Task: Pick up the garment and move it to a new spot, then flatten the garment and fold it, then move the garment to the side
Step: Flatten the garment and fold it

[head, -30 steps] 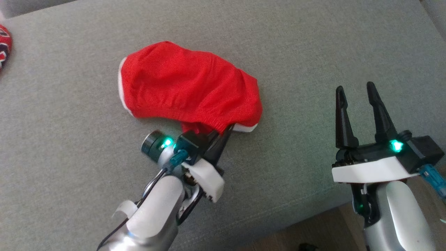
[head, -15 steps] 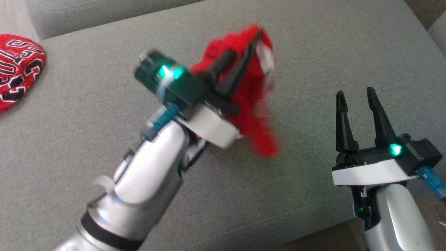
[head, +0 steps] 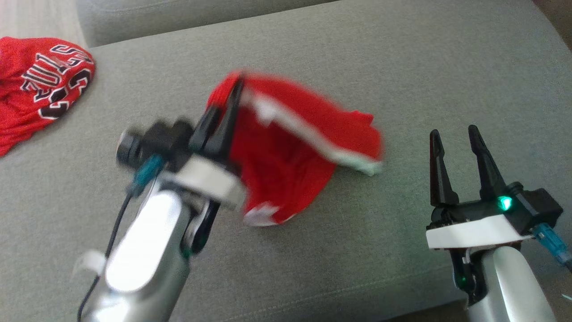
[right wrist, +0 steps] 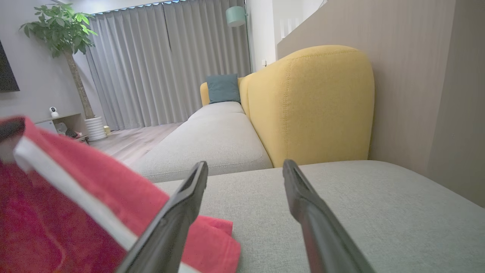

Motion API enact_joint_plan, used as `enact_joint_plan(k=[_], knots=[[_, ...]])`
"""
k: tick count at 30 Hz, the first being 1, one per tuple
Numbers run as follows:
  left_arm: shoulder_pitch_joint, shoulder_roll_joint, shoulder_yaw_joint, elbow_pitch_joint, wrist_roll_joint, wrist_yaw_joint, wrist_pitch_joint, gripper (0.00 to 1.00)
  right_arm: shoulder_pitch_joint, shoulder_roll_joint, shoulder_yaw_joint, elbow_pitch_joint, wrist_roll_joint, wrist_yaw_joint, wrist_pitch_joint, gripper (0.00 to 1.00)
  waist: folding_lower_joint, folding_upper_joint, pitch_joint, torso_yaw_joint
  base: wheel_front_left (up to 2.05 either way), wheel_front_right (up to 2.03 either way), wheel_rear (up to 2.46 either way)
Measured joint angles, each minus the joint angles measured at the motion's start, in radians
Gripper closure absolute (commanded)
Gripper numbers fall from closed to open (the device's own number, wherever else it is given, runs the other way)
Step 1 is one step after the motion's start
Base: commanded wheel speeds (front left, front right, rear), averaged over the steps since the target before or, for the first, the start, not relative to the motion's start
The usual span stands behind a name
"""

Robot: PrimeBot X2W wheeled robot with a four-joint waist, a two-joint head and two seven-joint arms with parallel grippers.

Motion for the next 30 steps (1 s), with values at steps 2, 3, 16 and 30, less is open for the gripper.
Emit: enact_joint_plan(k=[2, 3, 16, 30], knots=[[0.035, 0.01, 0.008, 0.021, -0.012, 0.004, 0.003, 1.0, 0.0, 0.0, 0.0, 0.0, -0.001, 0.0, 0.0, 0.0, 0.0, 0.0, 0.0, 0.005, 0.0, 0.0, 0.0], [0.067, 0.02, 0.015, 0.044, -0.02, 0.004, 0.003, 1.0, 0.0, 0.0, 0.0, 0.0, -0.001, 0.0, 0.0, 0.0, 0.0, 0.0, 0.0, 0.01, 0.0, 0.0, 0.0], [0.189, 0.057, 0.091, 0.251, -0.114, 0.01, 0.002, 1.0, 0.0, 0.0, 0.006, 0.012, -0.019, 0.0, 0.0, 0.0, 0.0, 0.0, -0.002, 0.047, 0.0, 0.0, 0.0], [0.075, 0.079, 0.118, 0.389, -0.121, -0.033, -0.007, 0.05, -0.001, 0.0, 0.015, 0.052, -0.047, 0.0, 0.0, 0.0, 0.0, 0.0, 0.056, 0.039, 0.0, 0.0, 0.0]])
